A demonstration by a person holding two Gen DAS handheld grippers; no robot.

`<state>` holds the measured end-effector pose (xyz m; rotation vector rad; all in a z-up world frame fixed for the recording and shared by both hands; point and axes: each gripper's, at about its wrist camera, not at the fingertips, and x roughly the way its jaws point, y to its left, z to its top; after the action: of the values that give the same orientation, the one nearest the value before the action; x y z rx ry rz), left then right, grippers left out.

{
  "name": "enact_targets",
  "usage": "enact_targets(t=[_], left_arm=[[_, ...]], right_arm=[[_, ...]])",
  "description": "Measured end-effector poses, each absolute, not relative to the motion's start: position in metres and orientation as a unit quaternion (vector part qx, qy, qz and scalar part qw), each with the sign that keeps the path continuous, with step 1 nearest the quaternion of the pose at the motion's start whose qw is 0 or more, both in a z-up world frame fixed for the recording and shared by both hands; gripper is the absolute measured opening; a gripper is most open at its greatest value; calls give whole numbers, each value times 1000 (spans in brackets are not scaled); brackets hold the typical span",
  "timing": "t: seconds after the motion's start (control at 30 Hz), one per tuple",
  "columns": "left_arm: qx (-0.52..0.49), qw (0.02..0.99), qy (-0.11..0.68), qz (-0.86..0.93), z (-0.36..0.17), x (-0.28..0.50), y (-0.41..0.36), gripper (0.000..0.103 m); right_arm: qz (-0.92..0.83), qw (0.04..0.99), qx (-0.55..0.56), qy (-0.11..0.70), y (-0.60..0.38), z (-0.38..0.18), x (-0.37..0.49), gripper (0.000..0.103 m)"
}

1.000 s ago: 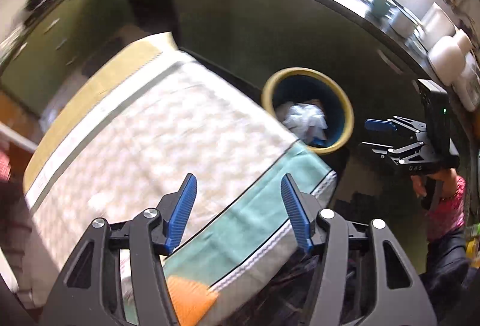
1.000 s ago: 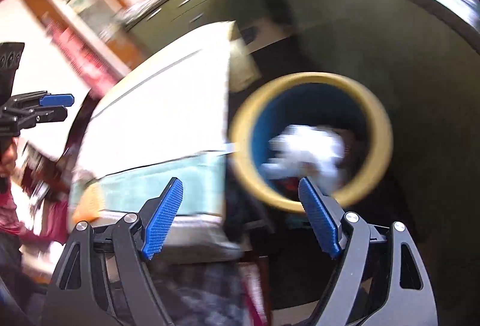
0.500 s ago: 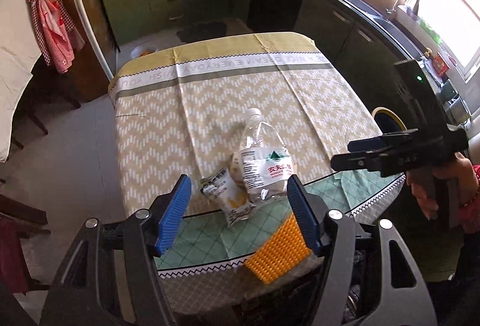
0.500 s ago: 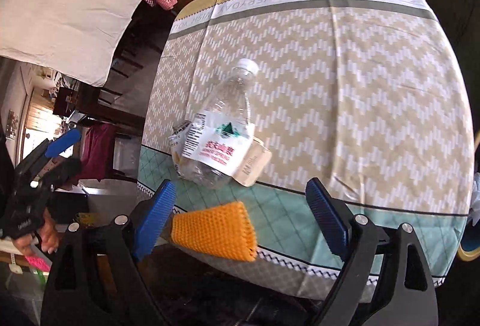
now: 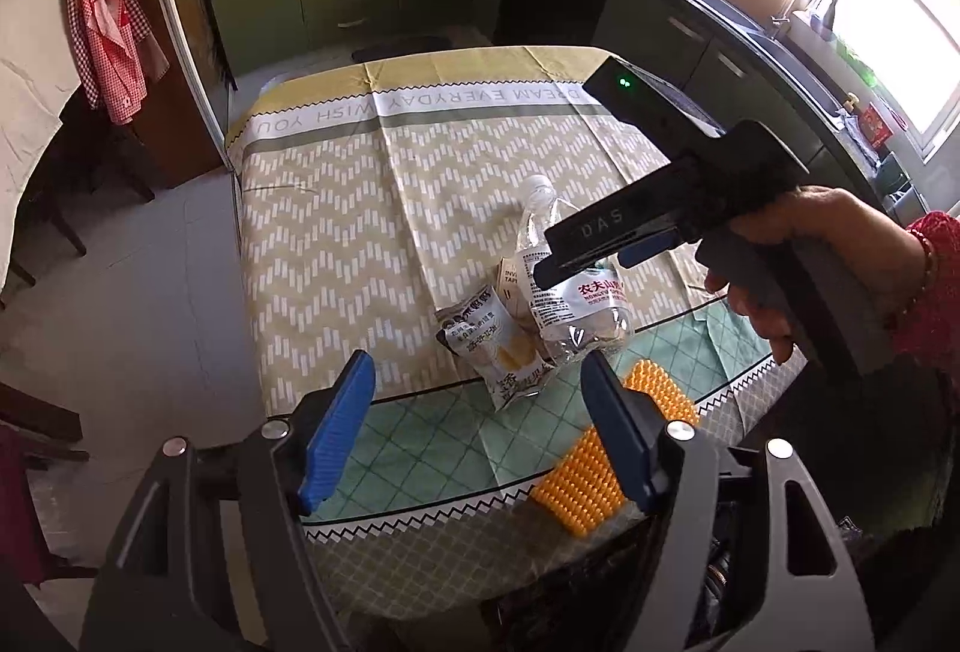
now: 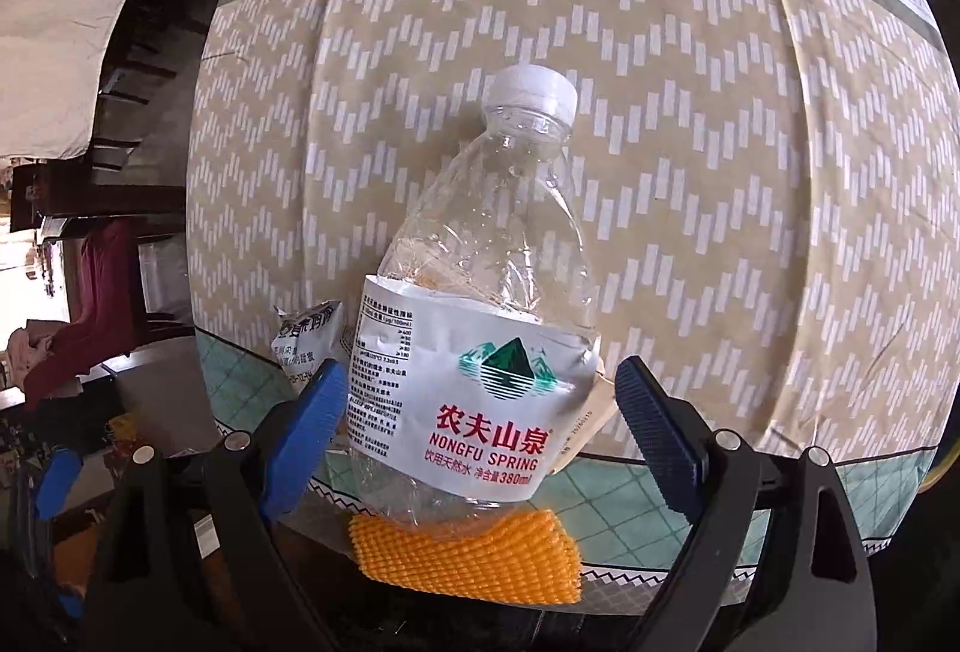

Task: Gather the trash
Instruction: 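Grasp the clear Nongfu Spring bottle with the right tool and lift it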

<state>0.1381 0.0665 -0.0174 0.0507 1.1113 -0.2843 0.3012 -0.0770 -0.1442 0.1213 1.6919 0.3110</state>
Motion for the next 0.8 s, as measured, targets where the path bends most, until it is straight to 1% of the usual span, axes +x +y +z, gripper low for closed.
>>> enact_targets(t=[0.4, 0.63, 0.8], left_arm=[[15, 834, 533, -140, -31, 131, 79, 68], [13, 833, 536, -139, -35, 127, 82, 68], [17, 831, 539, -140, -36, 128, 80, 68]], right_arm=[[104, 643, 18, 759, -55, -158, 308, 92], [117, 626, 9, 771, -51, -178, 303, 92], [145, 631, -17, 762, -55, -171, 293, 91]])
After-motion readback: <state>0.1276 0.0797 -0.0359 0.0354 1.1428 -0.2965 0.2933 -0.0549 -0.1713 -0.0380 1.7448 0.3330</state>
